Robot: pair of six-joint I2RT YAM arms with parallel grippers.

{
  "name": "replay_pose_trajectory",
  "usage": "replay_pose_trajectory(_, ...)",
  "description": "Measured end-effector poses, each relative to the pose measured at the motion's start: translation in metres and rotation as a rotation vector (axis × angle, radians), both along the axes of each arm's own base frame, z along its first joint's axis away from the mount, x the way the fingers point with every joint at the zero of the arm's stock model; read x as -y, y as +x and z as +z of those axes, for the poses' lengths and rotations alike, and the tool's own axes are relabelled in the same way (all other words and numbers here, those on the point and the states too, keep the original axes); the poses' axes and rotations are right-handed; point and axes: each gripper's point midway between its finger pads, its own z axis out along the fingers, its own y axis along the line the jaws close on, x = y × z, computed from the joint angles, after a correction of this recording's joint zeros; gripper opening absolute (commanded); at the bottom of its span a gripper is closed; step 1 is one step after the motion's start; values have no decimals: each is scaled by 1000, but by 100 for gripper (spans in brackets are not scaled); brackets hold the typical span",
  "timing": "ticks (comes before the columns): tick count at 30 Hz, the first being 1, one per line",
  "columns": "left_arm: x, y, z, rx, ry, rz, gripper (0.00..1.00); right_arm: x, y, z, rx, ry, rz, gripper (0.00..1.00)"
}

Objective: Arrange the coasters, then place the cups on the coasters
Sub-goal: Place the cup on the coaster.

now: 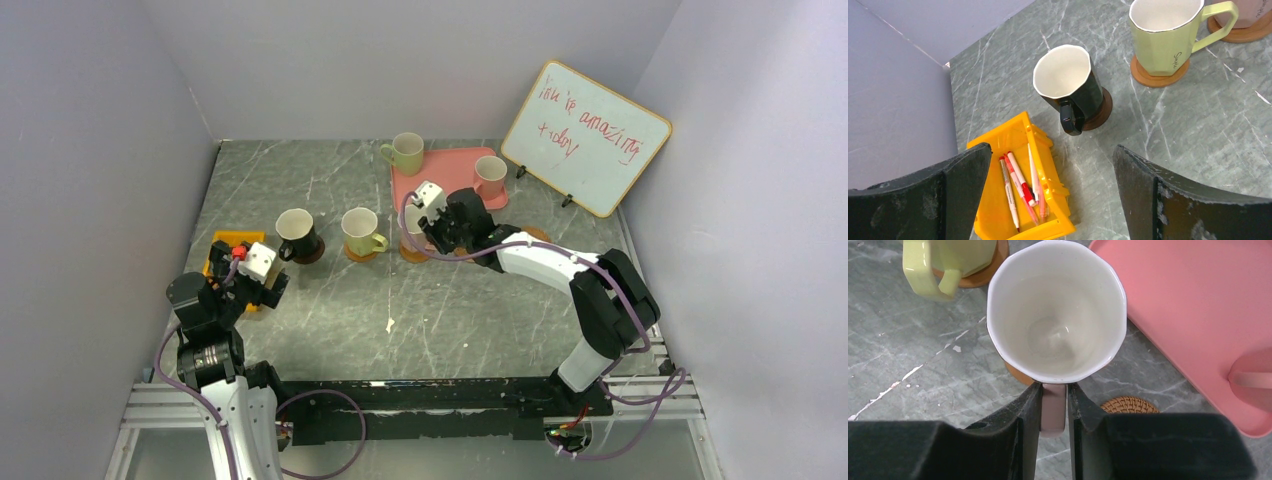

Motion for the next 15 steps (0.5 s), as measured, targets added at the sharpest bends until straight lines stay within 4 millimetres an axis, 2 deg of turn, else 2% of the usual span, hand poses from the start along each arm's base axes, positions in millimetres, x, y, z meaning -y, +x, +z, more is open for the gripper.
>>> replay_pose_trajectory(6, 0, 0, 0, 0, 0, 1, 96, 2, 2, 1, -7, 14, 1, 26)
replay_pose_trajectory(15, -1, 0, 0, 0, 0, 3, 96, 6, 5, 2, -31, 48, 4, 17)
